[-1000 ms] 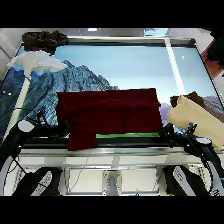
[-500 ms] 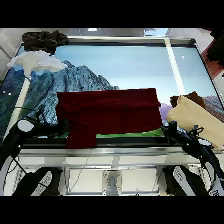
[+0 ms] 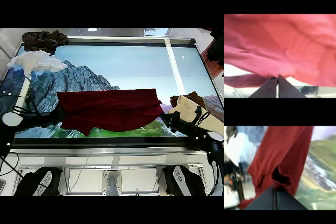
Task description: Fold the shirts.
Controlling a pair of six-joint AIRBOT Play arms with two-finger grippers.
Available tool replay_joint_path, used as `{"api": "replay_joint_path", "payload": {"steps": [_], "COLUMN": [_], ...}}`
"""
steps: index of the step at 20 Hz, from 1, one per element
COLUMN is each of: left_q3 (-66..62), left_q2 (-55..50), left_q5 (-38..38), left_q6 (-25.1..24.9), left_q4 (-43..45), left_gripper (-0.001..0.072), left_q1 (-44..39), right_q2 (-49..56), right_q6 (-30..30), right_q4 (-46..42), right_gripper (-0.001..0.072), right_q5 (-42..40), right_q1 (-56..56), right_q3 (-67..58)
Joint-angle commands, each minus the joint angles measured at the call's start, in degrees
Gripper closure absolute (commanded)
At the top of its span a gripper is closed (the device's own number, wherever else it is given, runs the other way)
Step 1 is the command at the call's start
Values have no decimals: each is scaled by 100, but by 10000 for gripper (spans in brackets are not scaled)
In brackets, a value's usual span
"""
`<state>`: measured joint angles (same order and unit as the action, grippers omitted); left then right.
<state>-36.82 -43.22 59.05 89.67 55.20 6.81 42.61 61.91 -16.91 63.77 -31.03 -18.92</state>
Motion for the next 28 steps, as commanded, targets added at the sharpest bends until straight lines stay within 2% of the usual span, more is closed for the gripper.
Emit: {"api": "replay_joint_path", "payload": {"steps": [1, 3, 6, 7, 9, 10, 13, 16, 20, 24, 28], "left_q3": [-354, -378, -378, -378, -378, -378, -378, -492, -1272, -1928, -1967], "left_q2": [238, 238, 238, 236, 166, 63, -450, -973, -1851, -2835, -3510], "left_q5": [61, -15, -431, -719, -1292, -1388, -1609, -2402, -2927, -2909, -3270], "left_q6": [46, 249, 380, 531, 1182, 1231, 737, 678, 581, 411, 170], "left_q4": [118, 120, 166, 323, 955, 997, 428, 262, 356, 374, 404], "left_gripper": [699, 699, 699, 699, 700, 700, 700, 701, 701, 701, 700], "left_q1": [0, 0, -2, 0, 0, 0, -83, -240, -262, -330, -481], "right_q2": [-439, -498, -494, -483, -431, -387, -212, 131, 1180, 2433, 3462], "right_q6": [463, 872, 1113, 1276, 1550, 1587, 1593, 1637, 1731, 1759, 1733], "right_q4": [-920, -1541, -2302, -2632, -3348, -3462, -3311, -3141, -3126, -3086, -3104], "right_gripper": [686, 686, 687, 686, 686, 686, 687, 687, 687, 687, 687], "right_q5": [455, 573, 710, 645, 522, 461, -37, -811, -1720, -2087, -2564], "right_q1": [-4, -4, 116, 173, 227, 227, 450, 1106, 1825, 2138, 2583], "right_q3": [-743, -1117, -1346, -1346, -1346, -1346, -1360, -1547, -2201, -2990, -3484]}}
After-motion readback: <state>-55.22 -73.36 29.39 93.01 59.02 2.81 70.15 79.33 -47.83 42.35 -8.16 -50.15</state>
